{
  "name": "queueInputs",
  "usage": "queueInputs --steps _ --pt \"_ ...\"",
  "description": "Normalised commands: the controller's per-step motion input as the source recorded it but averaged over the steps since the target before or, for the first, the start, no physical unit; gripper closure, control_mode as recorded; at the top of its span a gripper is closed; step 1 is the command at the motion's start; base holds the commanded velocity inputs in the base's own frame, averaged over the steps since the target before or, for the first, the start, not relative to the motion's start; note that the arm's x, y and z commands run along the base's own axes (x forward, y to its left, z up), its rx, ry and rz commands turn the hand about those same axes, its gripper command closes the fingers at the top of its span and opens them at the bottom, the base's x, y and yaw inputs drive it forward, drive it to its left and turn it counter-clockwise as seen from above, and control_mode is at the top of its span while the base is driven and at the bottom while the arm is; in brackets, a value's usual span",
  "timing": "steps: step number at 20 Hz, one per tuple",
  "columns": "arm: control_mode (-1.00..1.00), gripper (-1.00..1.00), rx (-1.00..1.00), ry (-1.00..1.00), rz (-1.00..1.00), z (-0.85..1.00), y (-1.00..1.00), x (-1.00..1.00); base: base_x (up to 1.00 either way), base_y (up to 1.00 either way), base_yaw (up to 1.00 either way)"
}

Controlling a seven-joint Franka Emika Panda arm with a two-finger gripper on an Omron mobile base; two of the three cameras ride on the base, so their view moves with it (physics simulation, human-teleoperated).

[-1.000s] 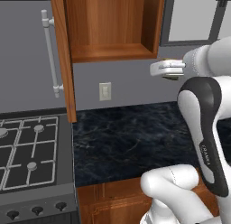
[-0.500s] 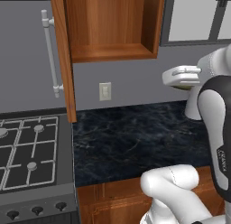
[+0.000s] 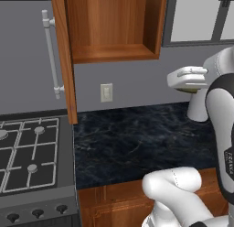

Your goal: Open the cabinet. Pick the sponge and place it next to the sink. Then close the cabinet.

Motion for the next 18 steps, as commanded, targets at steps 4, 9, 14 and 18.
queueInputs --steps 4,9,14,18 --pt "-1.00 1.00 0.00 0.00 0.00 0.00 0.00 0.00 0.00 0.00 0.00" --pt "-1.00 1.00 0.00 0.00 0.00 0.00 0.00 0.00 0.00 0.00 0.00" --pt "-1.00 1.00 0.00 0.00 0.00 0.00 0.00 0.00 0.00 0.00 0.00" --pt "1.00 1.00 0.00 0.00 0.00 0.00 0.00 0.00 -0.02 0.00 0.00"
